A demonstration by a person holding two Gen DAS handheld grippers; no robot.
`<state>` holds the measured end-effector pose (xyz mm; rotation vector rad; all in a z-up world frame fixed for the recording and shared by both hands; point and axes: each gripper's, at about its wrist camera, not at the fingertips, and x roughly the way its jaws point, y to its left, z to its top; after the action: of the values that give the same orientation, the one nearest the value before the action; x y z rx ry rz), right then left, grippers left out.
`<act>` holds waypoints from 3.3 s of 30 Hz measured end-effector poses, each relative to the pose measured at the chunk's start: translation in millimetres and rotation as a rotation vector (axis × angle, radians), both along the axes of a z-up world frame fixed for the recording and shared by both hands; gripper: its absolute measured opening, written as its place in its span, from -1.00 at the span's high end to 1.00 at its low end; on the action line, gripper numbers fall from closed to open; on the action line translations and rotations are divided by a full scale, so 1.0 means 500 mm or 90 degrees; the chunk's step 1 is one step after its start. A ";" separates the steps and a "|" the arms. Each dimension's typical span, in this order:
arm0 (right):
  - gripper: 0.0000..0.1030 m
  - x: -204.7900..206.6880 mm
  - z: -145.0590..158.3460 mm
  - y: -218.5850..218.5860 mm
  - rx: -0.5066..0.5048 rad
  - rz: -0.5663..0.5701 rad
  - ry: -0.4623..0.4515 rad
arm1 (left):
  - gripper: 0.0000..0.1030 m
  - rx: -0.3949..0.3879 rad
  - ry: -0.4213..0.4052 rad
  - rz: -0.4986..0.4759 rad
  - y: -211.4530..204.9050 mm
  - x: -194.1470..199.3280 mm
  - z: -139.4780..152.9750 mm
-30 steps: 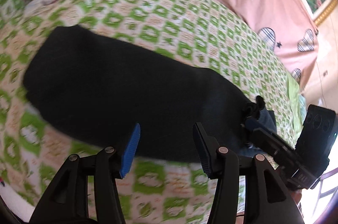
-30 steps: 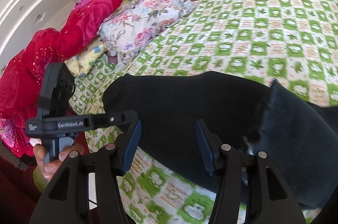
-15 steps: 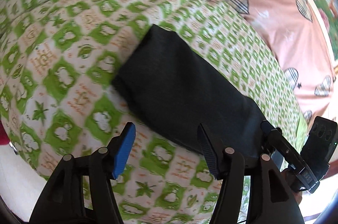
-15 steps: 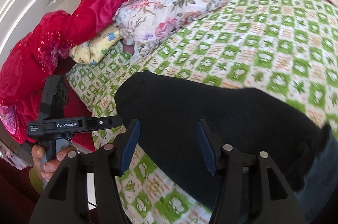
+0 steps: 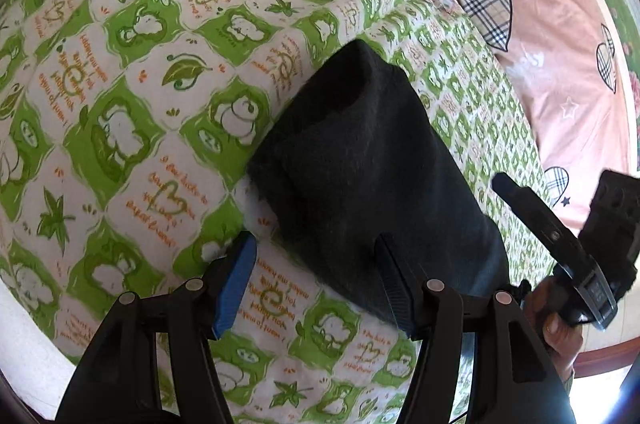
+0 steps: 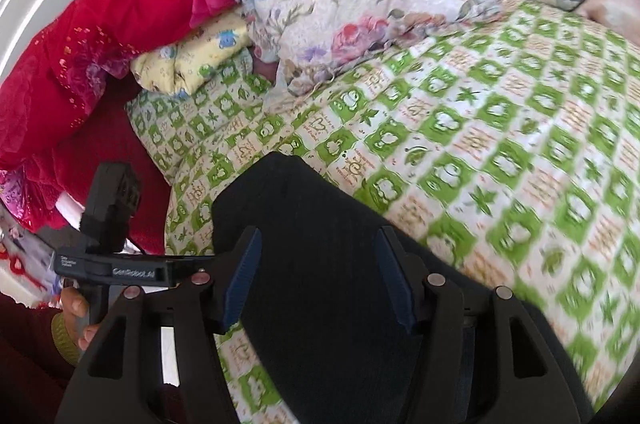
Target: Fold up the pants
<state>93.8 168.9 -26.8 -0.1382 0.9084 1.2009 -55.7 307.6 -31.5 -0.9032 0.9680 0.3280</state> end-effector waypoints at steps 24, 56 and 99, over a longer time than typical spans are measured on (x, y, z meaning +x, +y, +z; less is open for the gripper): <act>0.38 0.053 -0.085 0.234 -0.139 0.213 0.013 | 0.38 0.051 0.007 0.017 0.001 0.048 -0.008; 0.63 0.079 0.151 -0.299 0.157 -0.029 -0.001 | 0.61 0.149 -0.208 -0.318 -0.380 0.218 0.273; -0.16 -0.032 -0.061 -0.800 0.125 -0.514 0.054 | -0.05 0.146 -0.133 -0.676 -0.787 0.276 0.062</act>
<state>78.0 -231.2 -57.2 0.4103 0.7949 0.5330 82.2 -86.1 -0.3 -0.1276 1.0574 -0.5410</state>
